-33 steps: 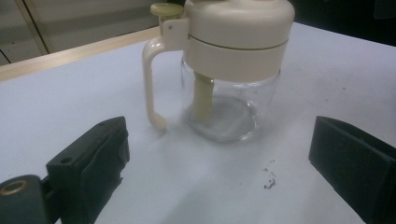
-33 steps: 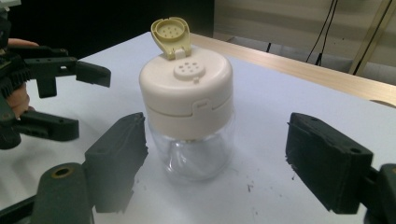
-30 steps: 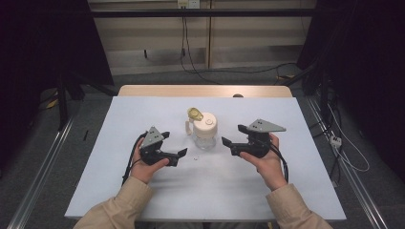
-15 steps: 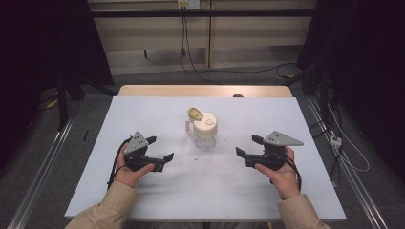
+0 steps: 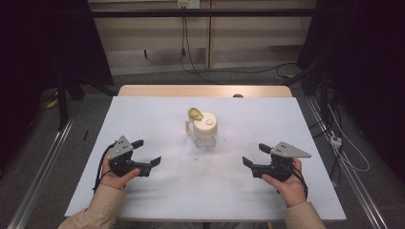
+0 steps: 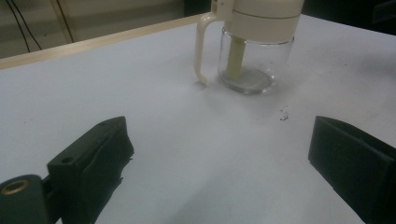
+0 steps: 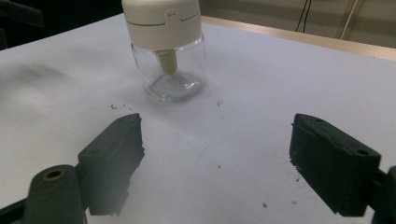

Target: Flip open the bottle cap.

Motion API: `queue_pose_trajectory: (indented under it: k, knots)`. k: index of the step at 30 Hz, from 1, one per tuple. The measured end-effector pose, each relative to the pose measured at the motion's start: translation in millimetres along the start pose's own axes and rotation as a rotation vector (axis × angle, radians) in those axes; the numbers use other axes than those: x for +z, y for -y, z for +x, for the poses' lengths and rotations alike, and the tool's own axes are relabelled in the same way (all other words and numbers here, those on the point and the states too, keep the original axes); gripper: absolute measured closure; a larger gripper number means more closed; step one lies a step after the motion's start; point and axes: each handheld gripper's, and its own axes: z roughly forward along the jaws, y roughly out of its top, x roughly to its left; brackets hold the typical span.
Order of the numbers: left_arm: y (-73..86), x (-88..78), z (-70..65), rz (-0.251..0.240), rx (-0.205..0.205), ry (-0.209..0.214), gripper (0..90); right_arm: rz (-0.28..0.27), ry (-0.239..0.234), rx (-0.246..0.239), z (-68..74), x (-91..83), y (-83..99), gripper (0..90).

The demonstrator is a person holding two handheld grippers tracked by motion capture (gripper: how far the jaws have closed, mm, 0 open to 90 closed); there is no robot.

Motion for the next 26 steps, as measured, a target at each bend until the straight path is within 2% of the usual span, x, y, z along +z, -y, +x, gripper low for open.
queue_pose_trajectory:
  k: [5,7,10,13,14,20,26]
  knots:
    - [4.2,-8.3,1.5,0.003,0.008,-0.010,5.3,0.008,0.011,0.011,-2.0,-8.6,9.0,16.6]
    - [5.7,-10.9,1.9,0.005,-0.001,-0.011,5.3,0.011,0.015,0.007,-2.0,-12.1,12.3,16.3]
    - [7.3,-14.5,2.5,0.006,0.010,-0.010,5.3,0.015,0.019,-0.002,-2.3,-16.7,16.9,16.2]
    - [9.6,-18.0,4.1,0.002,0.005,-0.013,5.3,0.014,0.029,0.000,-3.7,-20.6,20.2,16.0]
    - [10.6,-18.6,4.3,0.003,-0.008,-0.012,5.4,0.016,0.031,0.000,-4.3,-21.9,21.1,15.8]
    - [14.3,-17.8,4.9,0.012,-0.007,-0.006,5.4,0.014,0.036,0.008,-6.1,-24.7,25.3,15.6]
    - [13.9,-20.7,6.8,-0.007,-0.017,-0.013,5.5,0.024,0.036,-0.005,-5.0,-24.1,27.4,15.2]
